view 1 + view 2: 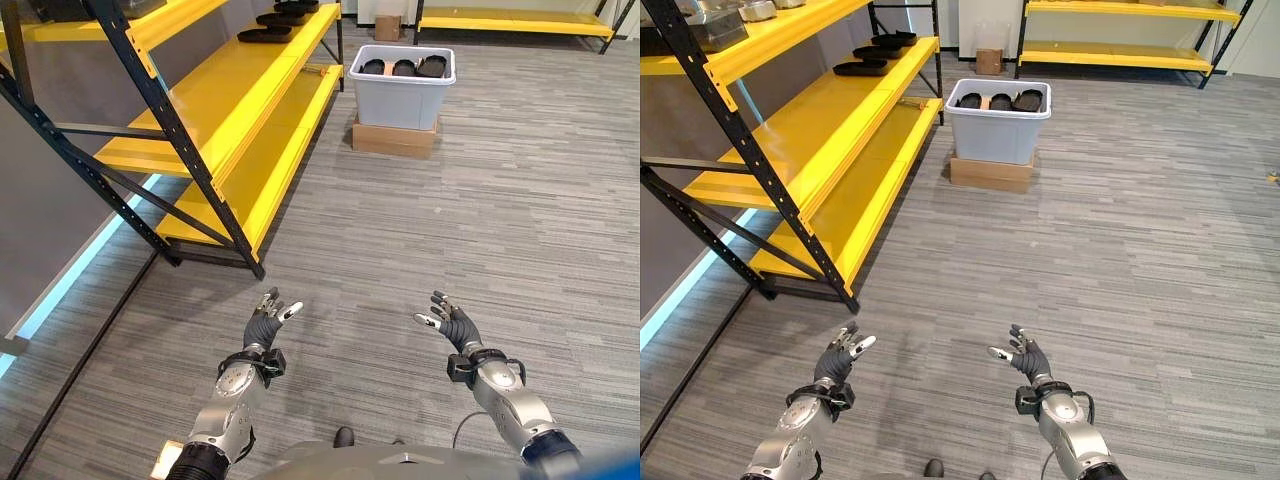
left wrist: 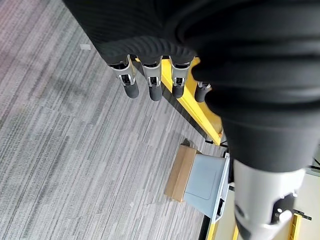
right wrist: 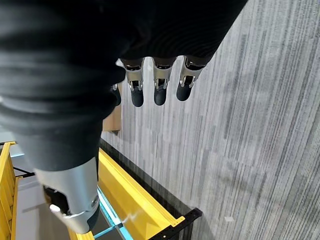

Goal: Move parts from the plastic box to the shelf.

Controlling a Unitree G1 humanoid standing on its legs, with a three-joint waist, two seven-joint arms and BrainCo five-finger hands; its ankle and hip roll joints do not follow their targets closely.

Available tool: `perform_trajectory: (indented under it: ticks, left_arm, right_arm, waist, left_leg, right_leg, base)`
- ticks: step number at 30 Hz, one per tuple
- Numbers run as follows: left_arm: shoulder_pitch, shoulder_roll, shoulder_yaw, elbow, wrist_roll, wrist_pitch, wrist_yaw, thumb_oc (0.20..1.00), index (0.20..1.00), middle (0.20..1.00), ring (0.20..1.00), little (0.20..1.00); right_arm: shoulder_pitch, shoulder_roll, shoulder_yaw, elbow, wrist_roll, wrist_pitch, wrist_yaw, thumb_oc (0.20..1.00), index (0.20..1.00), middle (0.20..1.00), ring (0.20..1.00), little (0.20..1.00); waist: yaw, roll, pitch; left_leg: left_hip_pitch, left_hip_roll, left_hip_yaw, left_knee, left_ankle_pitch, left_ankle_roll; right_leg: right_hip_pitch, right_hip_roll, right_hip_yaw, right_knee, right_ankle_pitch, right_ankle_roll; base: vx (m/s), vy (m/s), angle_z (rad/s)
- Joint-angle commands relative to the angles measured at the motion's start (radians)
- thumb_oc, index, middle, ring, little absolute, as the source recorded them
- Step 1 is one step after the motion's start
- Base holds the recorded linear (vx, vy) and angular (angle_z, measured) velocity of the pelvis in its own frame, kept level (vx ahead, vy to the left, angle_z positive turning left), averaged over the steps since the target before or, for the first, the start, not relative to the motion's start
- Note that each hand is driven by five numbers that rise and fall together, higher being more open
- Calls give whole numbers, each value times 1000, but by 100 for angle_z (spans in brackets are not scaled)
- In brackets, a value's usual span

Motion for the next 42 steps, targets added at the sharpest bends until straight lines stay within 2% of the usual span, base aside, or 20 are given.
perform_trajectory:
  ticks: [1, 25, 33, 36, 37, 38, 41, 42]
  left_arm:
    - [-17, 16, 26, -31, 37, -43, -26, 1000, 1000, 1000, 1000, 1000]
    - [-14, 8, 21, -36, 18, -42, -32, 1000, 1000, 1000, 1000, 1000]
    - [-23, 17, 39, -56, -2, -57, -31, 1000, 1000, 1000, 1000, 1000]
    - [-20, 34, 53, -77, -5, -58, -33, 1000, 1000, 1000, 1000, 1000]
    - [-20, 34, 53, -77, -5, -57, -33, 1000, 1000, 1000, 1000, 1000]
    - [-18, 40, 56, -79, 2, -56, -35, 1000, 1000, 1000, 1000, 1000]
    - [-23, 43, 64, -77, 6, -55, -48, 1000, 1000, 1000, 1000, 1000]
    - [-27, 48, 67, -82, 6, -57, -53, 1000, 1000, 1000, 1000, 1000]
  right_arm:
    - [-43, 8, 12, -50, 26, -38, 8, 1000, 1000, 1000, 1000, 1000]
    - [-25, 16, 14, -57, 11, -44, 10, 1000, 1000, 1000, 1000, 1000]
    - [-57, 4, 24, -67, -47, -50, 17, 1000, 1000, 1000, 1000, 1000]
    - [-76, 12, 31, -70, -31, -46, 27, 1000, 1000, 1000, 1000, 1000]
    - [-76, 12, 31, -71, -31, -46, 27, 1000, 1000, 1000, 1000, 1000]
    - [-71, 18, 29, -80, -26, -44, 33, 1000, 1000, 1000, 1000, 1000]
    - [-40, 25, 18, -103, -52, -45, 37, 1000, 1000, 1000, 1000, 1000]
    - [-35, 4, 10, -148, -137, -52, 34, 1000, 1000, 1000, 1000, 1000]
  waist:
    - [-1, -35, -24]
    - [-4, -40, -20]
    - [15, -41, -8]
    - [17, -23, 13]
    - [17, -23, 12]
    - [10, -17, 31]
    - [-11, -13, 58]
    - [-23, -6, 72]
  left_leg:
    - [-21, -5, -77, 5, -89, 0]
    - [-6, 3, -83, 5, -103, 0]
    - [-15, -11, -78, 9, -109, 21]
    - [-31, -31, -84, 45, -125, 48]
    - [-32, -31, -84, 46, -125, 48]
    - [-38, -44, -90, 63, -131, 58]
    - [-26, -61, -107, 79, -135, 68]
    - [-20, -60, -117, 83, -136, 71]
  right_leg:
    - [-65, -4, 75, 9, 70, 39]
    - [-50, -5, 69, 9, 53, 36]
    - [-65, -18, 90, 12, 63, 47]
    - [-141, -21, 97, 172, 20, 60]
    - [-143, -21, 97, 174, 18, 60]
    - [-191, -25, 94, 273, 14, 79]
    - [-291, -33, 92, 480, 104, 94]
    - [-324, -19, 96, 558, 124, 90]
  base:
    - [0, 0, 0]
    - [5, -1, 0]
    - [8, 50, -3]
    - [-17, 197, -12]
    - [-42, 168, -9]
    - [-38, 184, -4]
    - [-6, 183, 8]
    - [17, 99, 44]
